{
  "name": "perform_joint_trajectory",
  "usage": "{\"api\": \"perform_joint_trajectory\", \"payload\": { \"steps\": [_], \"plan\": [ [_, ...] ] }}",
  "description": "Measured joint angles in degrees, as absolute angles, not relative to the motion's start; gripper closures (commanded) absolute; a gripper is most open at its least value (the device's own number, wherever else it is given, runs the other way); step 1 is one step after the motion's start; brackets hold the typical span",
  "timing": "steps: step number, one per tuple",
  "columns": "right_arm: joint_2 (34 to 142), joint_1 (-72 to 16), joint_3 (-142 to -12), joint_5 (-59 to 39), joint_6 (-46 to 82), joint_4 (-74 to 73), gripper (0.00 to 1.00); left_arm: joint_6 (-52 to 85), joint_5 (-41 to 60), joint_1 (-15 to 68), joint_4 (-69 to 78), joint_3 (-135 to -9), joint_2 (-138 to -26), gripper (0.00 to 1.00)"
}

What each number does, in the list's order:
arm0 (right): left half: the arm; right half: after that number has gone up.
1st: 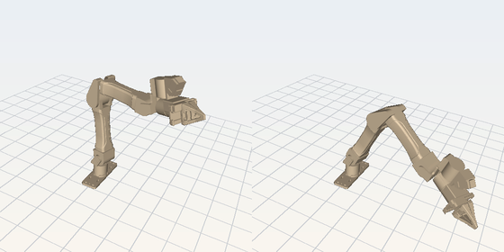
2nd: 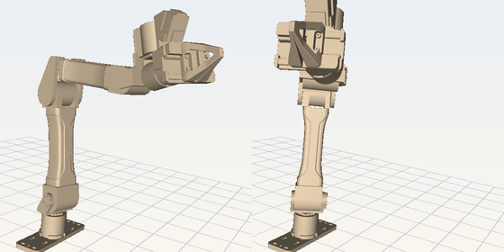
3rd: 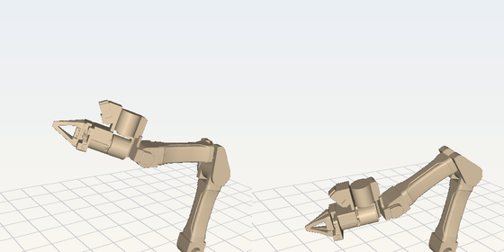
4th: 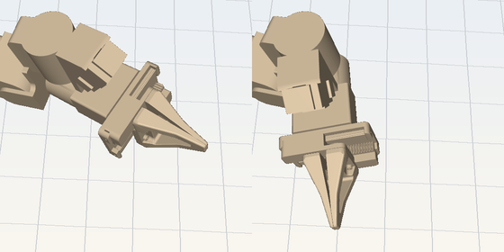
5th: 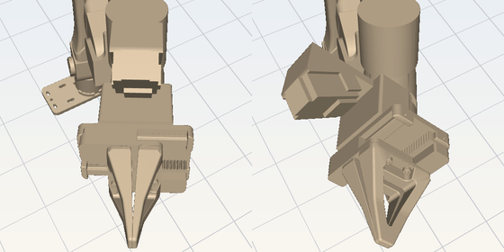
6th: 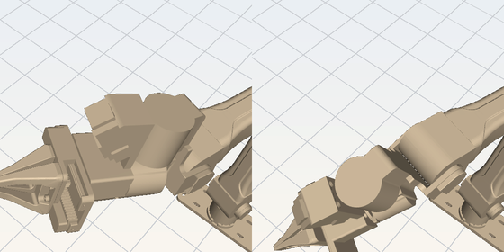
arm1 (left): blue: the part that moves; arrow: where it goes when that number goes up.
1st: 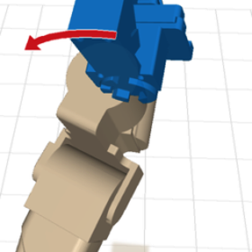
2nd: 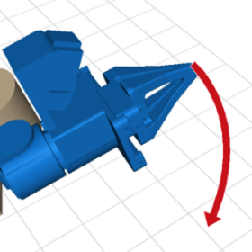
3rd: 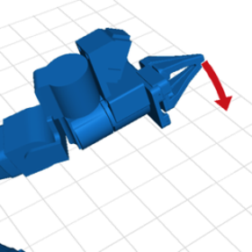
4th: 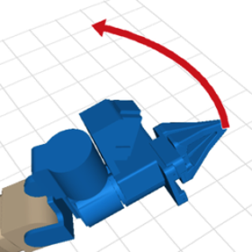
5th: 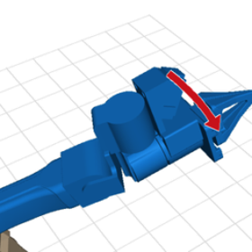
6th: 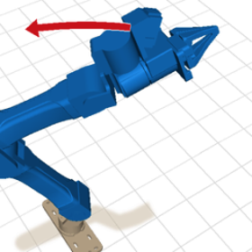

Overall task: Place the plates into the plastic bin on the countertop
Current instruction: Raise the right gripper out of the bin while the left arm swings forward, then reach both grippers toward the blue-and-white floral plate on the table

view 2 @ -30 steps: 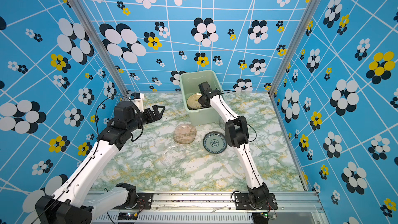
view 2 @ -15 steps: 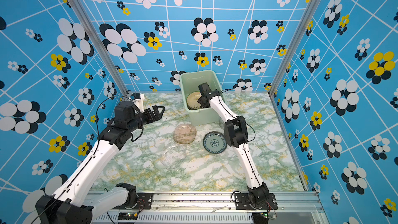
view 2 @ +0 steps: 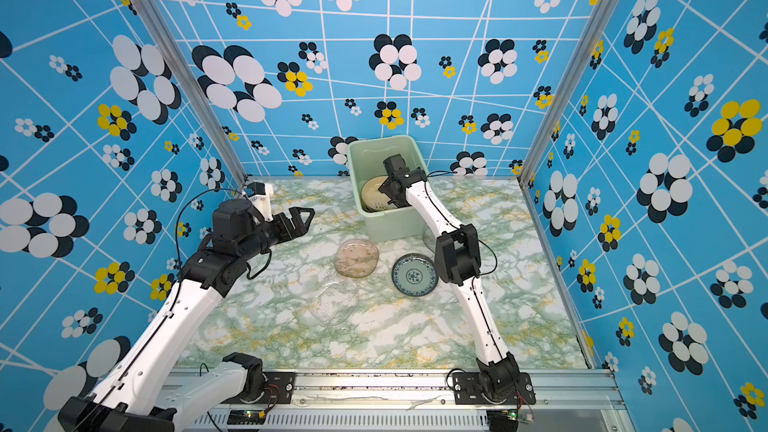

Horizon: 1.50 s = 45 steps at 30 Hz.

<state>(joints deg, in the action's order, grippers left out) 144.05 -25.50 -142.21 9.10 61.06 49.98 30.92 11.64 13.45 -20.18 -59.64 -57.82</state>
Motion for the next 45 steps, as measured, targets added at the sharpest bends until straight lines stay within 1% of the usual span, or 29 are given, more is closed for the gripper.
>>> {"api": "perform_joint_trajectory", "payload": {
  "steps": [6, 12, 15, 18, 20, 23, 26, 28, 31, 36, 39, 42, 45],
  "plan": [
    [137.1, -25.8, -142.4, 11.6, 58.7, 55.0, 0.05, 31.5, 11.1, 13.5, -23.3, -59.7, -52.2, 0.01],
    [129.1, -28.3, -142.7, 12.6, 54.3, 58.4, 0.06, 31.8, 12.3, 13.3, -28.1, -60.7, -48.9, 0.01],
    [124.4, -29.9, -142.1, 11.5, 51.2, 59.9, 0.07, 31.8, 14.2, 13.3, -30.5, -61.9, -48.0, 0.01],
    [117.9, -30.7, -138.0, 8.5, 48.4, 60.2, 0.08, 32.2, 16.9, 13.3, -32.2, -62.8, -47.3, 0.01],
    [112.6, -30.7, -132.7, 6.1, 46.9, 59.8, 0.08, 32.7, 18.8, 13.5, -32.8, -62.8, -47.0, 0.01],
    [102.2, -30.6, -119.3, 2.2, 45.4, 56.8, 0.08, 33.7, 21.2, 15.6, -33.4, -62.8, -47.2, 0.01],
    [91.2, -30.6, -103.7, -1.4, 45.4, 51.9, 0.09, 34.1, 22.5, 20.4, -33.5, -62.8, -48.4, 0.01],
    [84.0, -30.3, -92.9, -3.8, 45.9, 48.1, 0.10, 34.4, 22.7, 25.1, -33.6, -63.2, -50.3, 0.01],
    [75.8, -29.1, -80.0, -7.1, 46.9, 45.0, 0.10, 35.0, 22.4, 31.6, -33.5, -63.5, -53.9, 0.01],
    [66.4, -23.5, -63.7, -12.6, 48.8, 41.0, 0.10, 37.9, 21.0, 39.9, -32.8, -63.5, -60.8, 0.01],
    [61.5, -19.2, -54.8, -15.4, 49.4, 38.7, 0.10, 40.9, 19.8, 43.2, -31.7, -63.5, -65.4, 0.01],
    [58.5, -15.3, -47.4, -18.4, 50.3, 36.0, 0.10, 44.6, 19.2, 45.0, -28.6, -62.8, -69.5, 0.01],
    [58.3, -11.8, -42.2, -21.3, 50.4, 33.2, 0.10, 48.2, 19.0, 45.5, -24.7, -61.5, -73.1, 0.01]
  ]
}}
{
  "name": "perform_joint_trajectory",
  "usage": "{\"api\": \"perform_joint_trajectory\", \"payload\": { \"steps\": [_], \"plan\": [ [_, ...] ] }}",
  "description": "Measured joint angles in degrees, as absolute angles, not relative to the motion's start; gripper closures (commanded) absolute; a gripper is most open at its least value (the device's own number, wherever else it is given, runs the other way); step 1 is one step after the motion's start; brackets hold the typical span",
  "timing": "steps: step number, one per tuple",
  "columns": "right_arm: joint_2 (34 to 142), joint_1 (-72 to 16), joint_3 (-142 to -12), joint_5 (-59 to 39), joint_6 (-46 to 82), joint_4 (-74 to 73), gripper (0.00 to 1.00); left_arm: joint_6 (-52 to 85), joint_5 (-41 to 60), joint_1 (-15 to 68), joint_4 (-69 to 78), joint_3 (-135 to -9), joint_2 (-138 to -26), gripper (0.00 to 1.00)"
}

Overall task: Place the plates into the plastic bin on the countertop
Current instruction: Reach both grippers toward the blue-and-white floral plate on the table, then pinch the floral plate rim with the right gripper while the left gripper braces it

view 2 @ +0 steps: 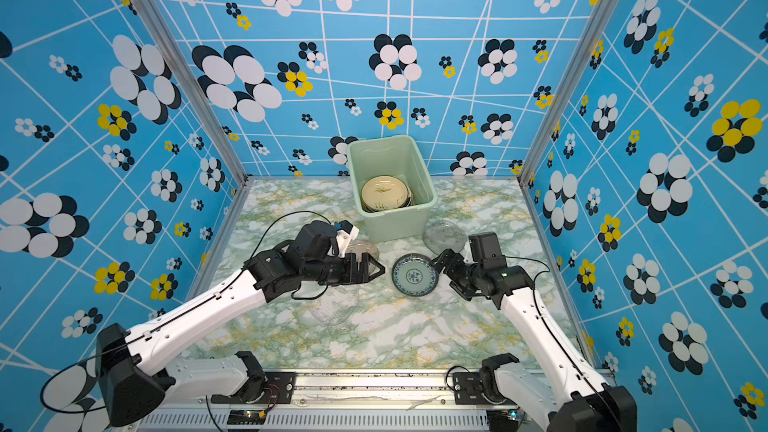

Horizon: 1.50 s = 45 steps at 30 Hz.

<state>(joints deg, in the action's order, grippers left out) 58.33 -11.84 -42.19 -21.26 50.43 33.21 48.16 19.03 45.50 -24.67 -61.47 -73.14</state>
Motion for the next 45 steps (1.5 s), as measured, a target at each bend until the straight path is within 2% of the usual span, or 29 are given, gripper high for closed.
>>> {"api": "perform_joint_trajectory", "payload": {
  "steps": [11, 29, 37, 40, 45],
  "plan": [
    [67.7, -2.3, -36.9, -29.1, 48.0, 24.1, 0.13, 58.4, 19.1, 45.8, -6.4, -55.5, -87.4, 0.02],
    [89.0, -0.4, -41.9, -36.6, 39.9, 15.8, 0.23, 58.5, 19.4, 45.9, 10.5, -55.7, -105.0, 0.06],
    [94.2, -0.4, -44.1, -40.1, 38.9, 12.9, 0.30, 58.5, 19.8, 45.9, 15.2, -56.4, -108.2, 0.15],
    [95.7, -0.4, -44.5, -41.9, 38.3, 11.4, 0.35, 58.4, 20.2, 45.9, 16.8, -56.4, -108.5, 0.23],
    [97.2, -0.3, -44.5, -43.9, 38.1, 9.8, 0.43, 58.4, 21.5, 45.9, 17.4, -57.7, -109.9, 0.28]
  ]
}}
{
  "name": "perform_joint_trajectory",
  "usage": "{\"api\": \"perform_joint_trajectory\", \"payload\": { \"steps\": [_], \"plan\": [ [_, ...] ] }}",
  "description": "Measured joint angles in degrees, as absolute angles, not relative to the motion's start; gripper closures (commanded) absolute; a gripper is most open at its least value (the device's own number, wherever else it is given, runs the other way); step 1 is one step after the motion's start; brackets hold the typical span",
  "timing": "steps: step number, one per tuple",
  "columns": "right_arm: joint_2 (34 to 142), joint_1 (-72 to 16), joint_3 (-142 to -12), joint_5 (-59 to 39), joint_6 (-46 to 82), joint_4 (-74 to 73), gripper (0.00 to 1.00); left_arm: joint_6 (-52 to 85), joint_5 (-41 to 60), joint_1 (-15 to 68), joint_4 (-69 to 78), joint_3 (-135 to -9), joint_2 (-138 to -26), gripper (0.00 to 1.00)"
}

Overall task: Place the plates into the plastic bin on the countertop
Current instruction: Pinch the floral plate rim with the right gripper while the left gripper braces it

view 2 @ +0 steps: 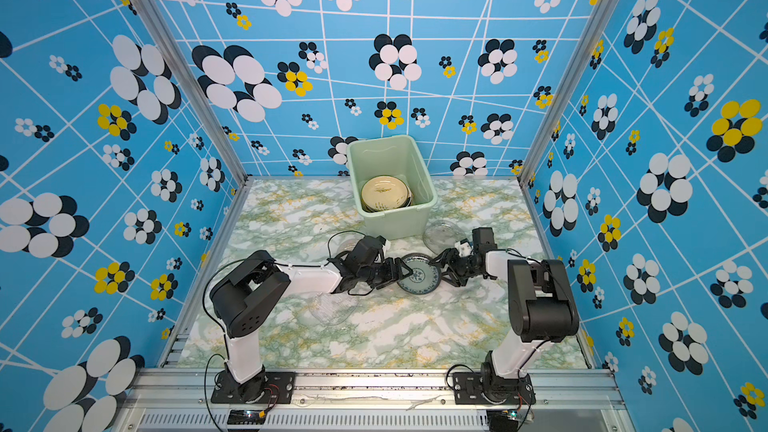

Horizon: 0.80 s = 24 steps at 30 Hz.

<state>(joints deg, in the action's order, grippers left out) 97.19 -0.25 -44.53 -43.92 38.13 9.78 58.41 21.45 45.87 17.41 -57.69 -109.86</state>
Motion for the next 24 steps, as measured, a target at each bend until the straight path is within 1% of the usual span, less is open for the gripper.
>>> {"api": "perform_joint_trajectory", "payload": {
  "steps": [8, 13, 18, 22, 24],
  "plan": [
    [96.8, -0.2, -44.4, -44.6, 38.1, 9.4, 0.56, 58.3, 22.4, 45.9, 17.5, -58.5, -110.3, 0.29],
    [94.6, -0.4, -44.1, -45.3, 38.3, 9.3, 0.69, 58.3, 22.6, 45.9, 17.6, -58.6, -110.3, 0.29],
    [94.1, -1.7, -44.1, -45.4, 38.6, 8.3, 0.79, 58.3, 23.0, 45.9, 17.6, -58.7, -110.4, 0.29],
    [94.1, -2.6, -44.1, -45.2, 38.8, 8.3, 0.92, 58.5, 23.2, 45.9, 17.6, -59.2, -110.4, 0.30],
    [94.1, -3.0, -44.1, -45.3, 39.2, 8.1, 0.95, 58.5, 23.5, 46.0, 17.4, -59.6, -110.4, 0.29]
  ]
}}
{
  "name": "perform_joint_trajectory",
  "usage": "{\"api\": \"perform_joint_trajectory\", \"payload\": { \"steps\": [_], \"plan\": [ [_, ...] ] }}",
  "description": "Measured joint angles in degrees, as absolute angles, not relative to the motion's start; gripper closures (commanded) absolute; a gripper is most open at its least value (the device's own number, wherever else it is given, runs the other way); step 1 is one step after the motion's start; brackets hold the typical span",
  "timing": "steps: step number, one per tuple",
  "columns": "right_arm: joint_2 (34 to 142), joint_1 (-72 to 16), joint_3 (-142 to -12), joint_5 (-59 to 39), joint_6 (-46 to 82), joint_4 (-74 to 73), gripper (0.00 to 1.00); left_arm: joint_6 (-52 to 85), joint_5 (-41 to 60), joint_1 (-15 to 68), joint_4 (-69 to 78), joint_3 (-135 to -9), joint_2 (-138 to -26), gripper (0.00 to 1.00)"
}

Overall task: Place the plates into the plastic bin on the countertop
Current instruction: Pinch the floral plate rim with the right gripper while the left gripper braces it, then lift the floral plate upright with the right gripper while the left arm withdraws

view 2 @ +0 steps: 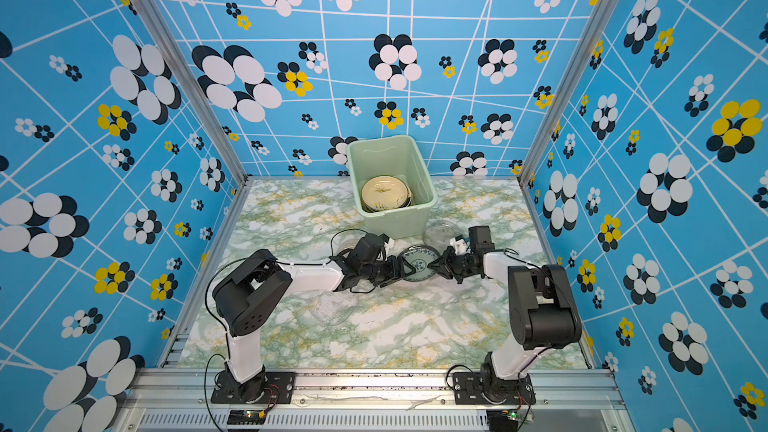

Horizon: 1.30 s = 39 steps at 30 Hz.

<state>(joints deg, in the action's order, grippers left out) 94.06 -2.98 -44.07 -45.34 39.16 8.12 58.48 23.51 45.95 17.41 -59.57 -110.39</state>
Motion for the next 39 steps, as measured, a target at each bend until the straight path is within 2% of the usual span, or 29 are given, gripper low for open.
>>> {"api": "perform_joint_trajectory", "payload": {
  "steps": [5, 13, 24, 26, 32, 39],
  "plan": [
    [93.9, -3.0, -44.1, -45.1, 39.4, 8.3, 1.00, 58.5, 23.6, 46.0, 17.1, -59.8, -110.5, 0.30],
    [86.7, -3.4, -46.9, -40.6, 38.1, 18.8, 1.00, 58.5, 23.5, 46.7, 16.4, -59.7, -107.2, 0.24],
    [68.1, -3.4, -56.6, -32.8, 38.5, 38.7, 1.00, 50.2, 19.9, 47.0, 7.7, -59.6, -83.5, 0.17],
    [66.0, -3.4, -59.0, -32.1, 38.7, 42.2, 1.00, 47.0, 18.6, 47.0, 4.5, -59.6, -77.9, 0.13],
    [64.1, -3.7, -69.3, -31.4, 39.9, 49.2, 1.00, 38.7, 15.4, 45.5, -6.0, -59.7, -63.5, 0.01],
    [64.1, -6.9, -78.1, -30.9, 43.5, 50.5, 1.00, 34.2, 14.5, 36.5, -15.7, -59.6, -52.3, 0.01]
  ]
}}
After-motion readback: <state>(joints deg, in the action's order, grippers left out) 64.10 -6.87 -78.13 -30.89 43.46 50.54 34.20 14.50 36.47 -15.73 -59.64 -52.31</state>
